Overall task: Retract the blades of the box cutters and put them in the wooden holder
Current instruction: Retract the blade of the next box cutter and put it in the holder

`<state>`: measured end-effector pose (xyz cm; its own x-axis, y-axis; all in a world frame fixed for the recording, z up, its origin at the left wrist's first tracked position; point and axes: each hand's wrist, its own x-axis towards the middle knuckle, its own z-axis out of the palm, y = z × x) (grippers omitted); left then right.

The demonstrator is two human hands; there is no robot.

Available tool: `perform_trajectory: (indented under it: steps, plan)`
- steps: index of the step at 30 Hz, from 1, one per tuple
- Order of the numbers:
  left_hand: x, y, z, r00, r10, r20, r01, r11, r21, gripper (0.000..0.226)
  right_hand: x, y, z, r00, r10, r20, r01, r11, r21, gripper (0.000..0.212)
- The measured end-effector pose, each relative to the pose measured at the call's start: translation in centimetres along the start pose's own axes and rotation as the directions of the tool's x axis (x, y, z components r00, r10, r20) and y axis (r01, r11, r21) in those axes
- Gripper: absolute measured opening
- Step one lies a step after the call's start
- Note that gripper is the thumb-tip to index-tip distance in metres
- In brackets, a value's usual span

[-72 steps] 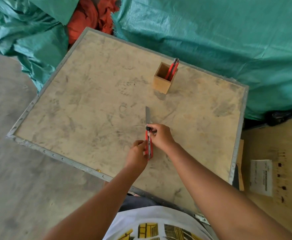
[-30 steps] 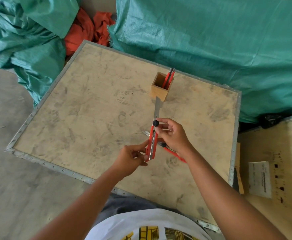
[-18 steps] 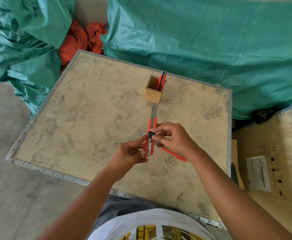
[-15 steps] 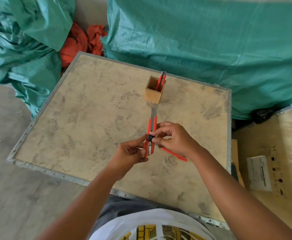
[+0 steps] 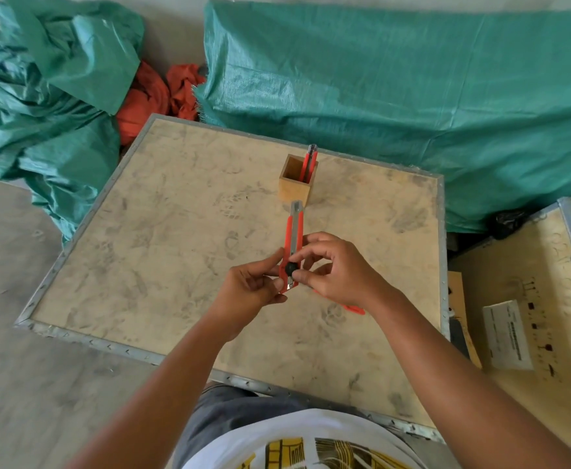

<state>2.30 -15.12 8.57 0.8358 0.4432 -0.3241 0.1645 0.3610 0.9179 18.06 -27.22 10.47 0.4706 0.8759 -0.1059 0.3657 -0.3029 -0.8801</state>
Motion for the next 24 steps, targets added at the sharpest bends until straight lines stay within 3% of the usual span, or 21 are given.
perform_trajectory:
  steps: [3, 7, 11, 18, 24]
  plan:
    - [-0.2, 0.1, 0.2, 1.000, 0.000, 0.008, 0.000, 1.000, -0.006, 0.050, -0.3, 0.4, 0.3, 0.998, -0.013, -0.066, 0.014, 1.000, 0.015, 0.023]
    - [-0.2, 0.1, 0.2, 1.000, 0.000, 0.005, 0.001, 1.000, -0.018, 0.050, -0.7, 0.5, 0.1, 1.000, -0.021, -0.012, 0.021, 0.998, 0.056, 0.031]
    - [-0.3, 0.1, 0.3, 1.000, 0.001, 0.010, -0.001, 1.000, 0.002, 0.049, -0.6, 0.7, 0.5, 0.997, -0.017, -0.080, 0.021, 0.999, 0.042, 0.019]
    - [0.8, 0.6, 0.2, 1.000, -0.002, 0.016, 0.001, 0.999, 0.048, 0.051, -0.3, 0.9, 0.1, 0.996, -0.023, -0.088, 0.033, 0.993, 0.112, 0.029]
    - [1.8, 0.6, 0.2, 1.000, 0.019, 0.023, -0.021, 0.994, 0.108, 0.049, 0.0, 1.2, 0.9, 0.970, 0.028, -0.241, -0.008, 0.997, 0.082, 0.021]
